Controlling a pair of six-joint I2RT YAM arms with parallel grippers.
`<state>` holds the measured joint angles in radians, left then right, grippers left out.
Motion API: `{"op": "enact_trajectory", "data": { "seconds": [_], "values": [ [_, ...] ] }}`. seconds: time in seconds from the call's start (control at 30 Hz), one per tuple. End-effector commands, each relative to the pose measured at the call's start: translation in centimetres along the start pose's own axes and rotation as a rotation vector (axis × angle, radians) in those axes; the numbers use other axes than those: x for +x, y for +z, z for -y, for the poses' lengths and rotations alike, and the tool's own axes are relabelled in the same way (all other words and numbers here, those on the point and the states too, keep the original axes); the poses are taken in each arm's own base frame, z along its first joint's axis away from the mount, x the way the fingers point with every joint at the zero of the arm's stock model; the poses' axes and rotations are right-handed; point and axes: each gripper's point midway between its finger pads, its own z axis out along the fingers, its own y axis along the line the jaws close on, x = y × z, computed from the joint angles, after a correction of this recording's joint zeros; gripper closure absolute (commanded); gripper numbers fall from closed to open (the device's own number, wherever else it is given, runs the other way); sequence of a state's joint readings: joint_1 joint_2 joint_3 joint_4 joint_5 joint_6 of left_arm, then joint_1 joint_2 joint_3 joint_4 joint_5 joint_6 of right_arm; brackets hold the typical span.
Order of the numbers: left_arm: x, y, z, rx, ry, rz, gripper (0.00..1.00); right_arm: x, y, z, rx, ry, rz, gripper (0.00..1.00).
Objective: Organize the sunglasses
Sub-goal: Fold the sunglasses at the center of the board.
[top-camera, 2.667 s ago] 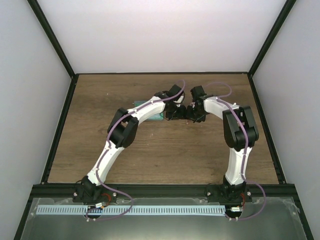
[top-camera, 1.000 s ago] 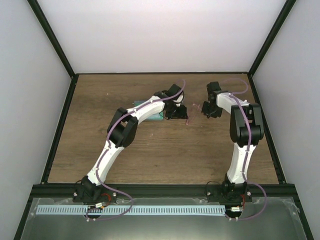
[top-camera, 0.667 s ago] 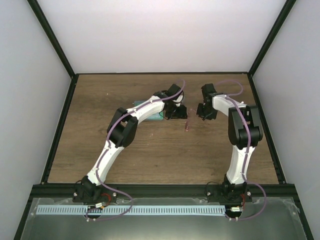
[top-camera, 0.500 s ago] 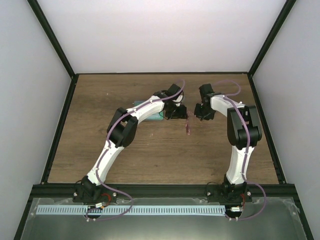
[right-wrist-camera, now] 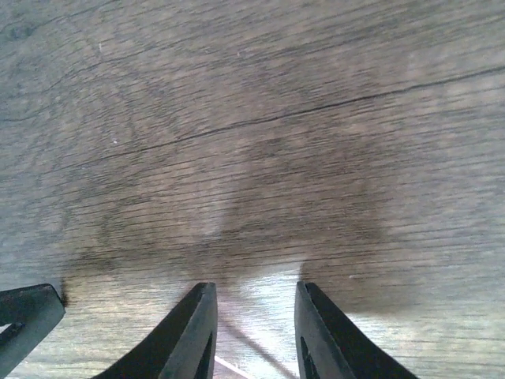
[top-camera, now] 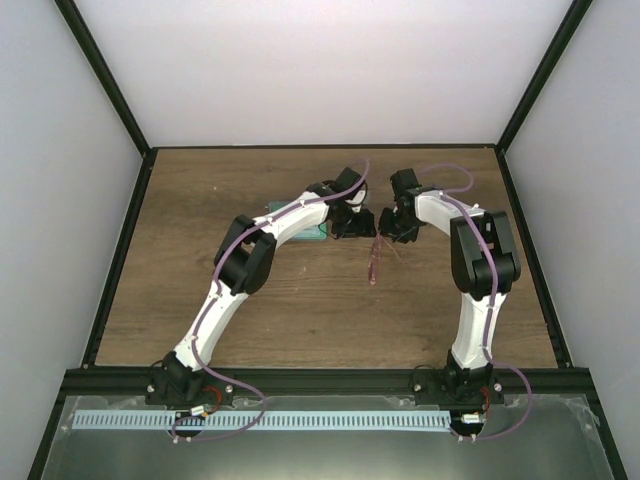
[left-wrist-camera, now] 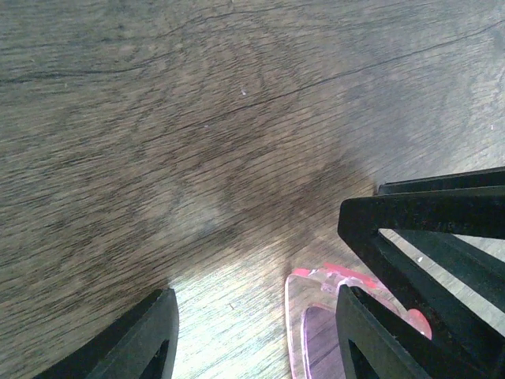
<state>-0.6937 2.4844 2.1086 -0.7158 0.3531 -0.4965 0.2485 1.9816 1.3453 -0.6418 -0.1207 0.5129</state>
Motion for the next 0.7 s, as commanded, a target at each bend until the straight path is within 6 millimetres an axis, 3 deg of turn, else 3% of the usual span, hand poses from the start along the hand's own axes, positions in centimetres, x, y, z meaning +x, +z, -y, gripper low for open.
{"op": "enact_trajectory", "data": {
  "seconds": [0.0,0.2,0.43,0.47,0.53,0.67],
  "values": [
    [2.1,2.2,-3.0,-0.084,-0.020,-0.073,0.42,0.1,-0.2,0.0,0.026,0.036,-0.018,0.69],
    [1.5,-1.5,-4.1,-0.162,0.070,-0.014,0.36,-2.3,-1.4,1.1,0.055,0.086,0.035,0.66],
    [1.0,-3.8,-3.8,-0.194,0.088,0.028,0.28,-2.0,-1.5,2.4,0.080,0.090,0.026,0.65],
    [1.2,-4.1,-4.1,-0.212,0.095,0.024,0.30,-1.7,-1.6,2.6,0.087,0.087,0.022,0.65],
    [1.8,-4.7,-4.5,-0.229,0.111,0.010,0.44,-1.1,-1.9,3.3,0.113,0.076,0.018,0.65],
    [4.9,-4.5,-3.8,-0.141,0.135,-0.072,0.61,0.9,-2.2,4.7,0.147,0.041,-0.001,0.66]
  ]
}}
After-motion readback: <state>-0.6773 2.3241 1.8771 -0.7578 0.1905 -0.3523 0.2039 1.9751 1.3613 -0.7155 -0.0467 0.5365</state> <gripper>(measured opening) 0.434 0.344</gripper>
